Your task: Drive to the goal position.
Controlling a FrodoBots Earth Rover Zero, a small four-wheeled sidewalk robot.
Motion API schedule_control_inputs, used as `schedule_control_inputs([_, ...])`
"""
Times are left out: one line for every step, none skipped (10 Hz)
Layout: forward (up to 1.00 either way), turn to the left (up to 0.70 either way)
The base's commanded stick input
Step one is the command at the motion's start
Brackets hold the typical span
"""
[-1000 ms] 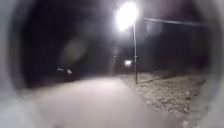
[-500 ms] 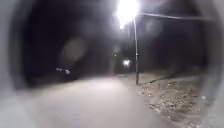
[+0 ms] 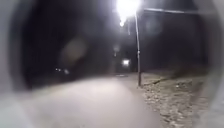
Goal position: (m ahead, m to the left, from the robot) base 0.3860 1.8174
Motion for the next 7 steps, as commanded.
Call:
schedule_control_inputs([1.00, 0.00])
schedule_control_inputs([1.00, 0.00])
schedule_control_inputs([1.00, 0.00])
schedule_control_inputs([1.00, 0.00])
schedule_control_inputs([1.00, 0.00])
schedule_control_inputs([1.00, 0.02])
schedule_control_inputs([1.00, 0.13])
